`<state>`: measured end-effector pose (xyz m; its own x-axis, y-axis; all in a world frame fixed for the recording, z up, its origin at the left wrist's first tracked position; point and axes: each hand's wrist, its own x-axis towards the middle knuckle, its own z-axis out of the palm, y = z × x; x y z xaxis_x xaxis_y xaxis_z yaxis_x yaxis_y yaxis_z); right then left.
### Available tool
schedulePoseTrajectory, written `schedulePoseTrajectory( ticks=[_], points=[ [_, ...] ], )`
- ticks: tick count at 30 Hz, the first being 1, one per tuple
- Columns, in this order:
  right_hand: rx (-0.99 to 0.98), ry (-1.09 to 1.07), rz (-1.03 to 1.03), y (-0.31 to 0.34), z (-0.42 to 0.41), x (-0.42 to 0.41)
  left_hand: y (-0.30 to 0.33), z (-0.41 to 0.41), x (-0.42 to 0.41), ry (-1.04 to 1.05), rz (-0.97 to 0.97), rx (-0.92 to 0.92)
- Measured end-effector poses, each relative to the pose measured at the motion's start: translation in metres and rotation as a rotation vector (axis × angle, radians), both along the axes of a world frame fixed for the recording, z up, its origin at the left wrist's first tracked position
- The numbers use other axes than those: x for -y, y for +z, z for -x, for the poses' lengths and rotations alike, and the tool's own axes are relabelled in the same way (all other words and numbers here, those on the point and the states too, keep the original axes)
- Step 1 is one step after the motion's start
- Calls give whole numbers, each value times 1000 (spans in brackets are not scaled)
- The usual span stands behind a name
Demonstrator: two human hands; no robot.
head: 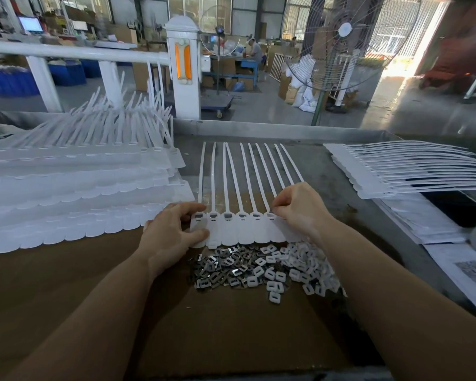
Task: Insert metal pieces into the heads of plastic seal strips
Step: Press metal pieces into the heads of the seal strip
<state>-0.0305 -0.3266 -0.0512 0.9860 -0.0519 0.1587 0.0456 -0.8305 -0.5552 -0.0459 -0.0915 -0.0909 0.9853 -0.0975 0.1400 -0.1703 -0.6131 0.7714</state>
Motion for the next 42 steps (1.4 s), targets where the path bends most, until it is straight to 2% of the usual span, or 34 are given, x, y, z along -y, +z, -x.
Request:
schedulePoseTrajectory(
  ticks=[15,25,34,42],
  points=[
    [-138,2,131,0,-11,-5,1,0,0,-9,-3,6],
    [60,-27,74,4,14,-8,0,-1,-1,-6,-18,15],
    [220,-38,22,-18,60,-19,0,0,-1,-12,-13,15],
    [497,-77,64,-32,79,-21,0,0,0,1,-33,23]
  ],
)
